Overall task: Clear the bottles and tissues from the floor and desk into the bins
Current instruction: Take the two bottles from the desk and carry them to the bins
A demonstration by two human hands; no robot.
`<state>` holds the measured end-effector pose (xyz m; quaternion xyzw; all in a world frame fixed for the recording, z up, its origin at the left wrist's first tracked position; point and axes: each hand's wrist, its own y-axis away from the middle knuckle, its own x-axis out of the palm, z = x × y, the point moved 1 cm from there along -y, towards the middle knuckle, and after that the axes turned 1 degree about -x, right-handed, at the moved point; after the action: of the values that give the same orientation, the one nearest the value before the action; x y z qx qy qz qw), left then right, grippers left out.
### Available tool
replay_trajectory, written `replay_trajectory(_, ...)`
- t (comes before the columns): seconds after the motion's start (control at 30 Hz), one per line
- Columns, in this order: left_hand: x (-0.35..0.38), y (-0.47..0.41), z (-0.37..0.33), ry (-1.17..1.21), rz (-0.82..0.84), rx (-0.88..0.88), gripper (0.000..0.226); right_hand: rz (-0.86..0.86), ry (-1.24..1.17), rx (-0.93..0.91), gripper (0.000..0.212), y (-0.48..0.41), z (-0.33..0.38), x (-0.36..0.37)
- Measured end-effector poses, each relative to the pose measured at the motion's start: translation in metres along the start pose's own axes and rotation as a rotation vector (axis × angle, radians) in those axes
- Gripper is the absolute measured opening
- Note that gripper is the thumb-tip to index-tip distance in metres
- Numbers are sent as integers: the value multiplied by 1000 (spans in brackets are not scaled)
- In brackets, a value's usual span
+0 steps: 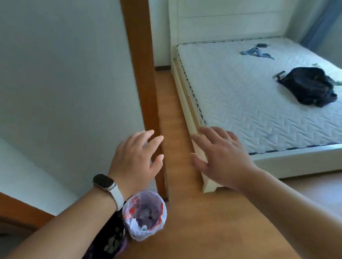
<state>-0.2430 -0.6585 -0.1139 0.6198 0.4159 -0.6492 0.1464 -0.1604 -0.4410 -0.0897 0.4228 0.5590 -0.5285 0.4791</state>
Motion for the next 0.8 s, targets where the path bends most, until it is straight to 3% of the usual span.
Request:
replay_trajectory(0.3, 31, -74, -168, 57, 0, 285, 46, -148, 22, 244, 46, 120, -146, -34)
replay_trajectory(0.6, 69, -145, -322, 132, 0, 598, 45, -202, 86, 607, 51, 234, -246, -52)
replay_trajectory(0.8, 99, -190, -416, 268, -2, 698, 45, -214, 127, 819, 51, 295, -303, -59)
